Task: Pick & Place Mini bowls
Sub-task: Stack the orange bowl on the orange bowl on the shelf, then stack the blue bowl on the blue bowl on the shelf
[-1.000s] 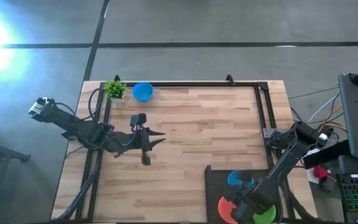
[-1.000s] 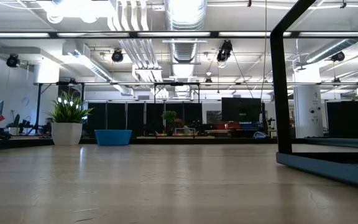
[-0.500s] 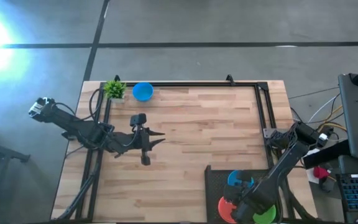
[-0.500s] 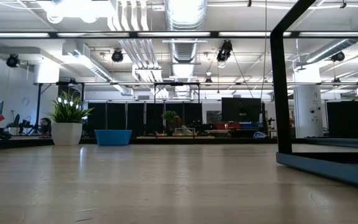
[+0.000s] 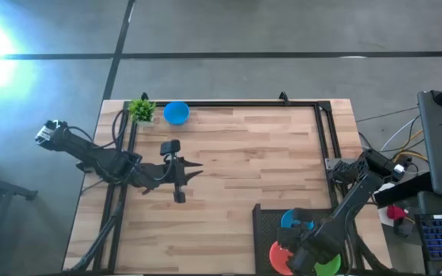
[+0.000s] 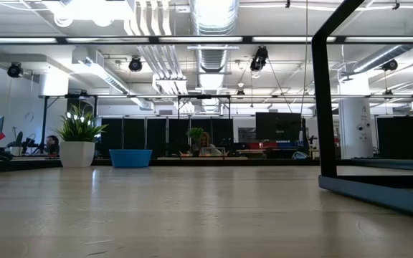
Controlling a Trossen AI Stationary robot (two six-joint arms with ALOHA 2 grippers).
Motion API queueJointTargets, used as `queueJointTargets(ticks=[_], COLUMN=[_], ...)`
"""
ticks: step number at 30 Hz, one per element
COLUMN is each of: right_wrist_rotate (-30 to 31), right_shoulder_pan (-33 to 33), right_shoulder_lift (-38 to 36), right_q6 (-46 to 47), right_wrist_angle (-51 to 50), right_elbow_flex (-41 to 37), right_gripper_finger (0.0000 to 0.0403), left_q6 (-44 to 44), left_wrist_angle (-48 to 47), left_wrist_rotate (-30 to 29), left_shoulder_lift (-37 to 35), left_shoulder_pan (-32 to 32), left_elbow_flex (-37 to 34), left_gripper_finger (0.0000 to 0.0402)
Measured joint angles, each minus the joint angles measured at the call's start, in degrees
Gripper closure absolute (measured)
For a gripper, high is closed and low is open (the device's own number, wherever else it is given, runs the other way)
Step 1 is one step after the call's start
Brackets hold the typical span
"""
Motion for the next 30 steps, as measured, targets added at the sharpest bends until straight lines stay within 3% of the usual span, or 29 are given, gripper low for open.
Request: queueJointTargets(ticks=[6,12,30], right_wrist_rotate=[0.0,0.0,-0.4], right_shoulder_pan=[0.0,0.0,0.0], right_shoulder_lift=[0.0,0.2,0.0], right_q6=[-0.1,0.0,0.9], right_wrist_angle=[1.0,5.9,2.0], right_elbow_flex=[0.0,-2.3,0.2], right_gripper_finger=[0.0389,0.0394,0.0394], left_q6=[-0.1,-0.1,-1.1], left_wrist_angle=[-0.4,-0.7,-3.0], left_wrist_rotate=[0.0,0.0,0.0], left_shoulder_lift=[0.0,0.0,0.0], left_shoulder_pan=[0.2,0.5,2.9], left_elbow_flex=[0.0,0.0,0.0], left_gripper_finger=[0.0326,0.0326,0.0326])
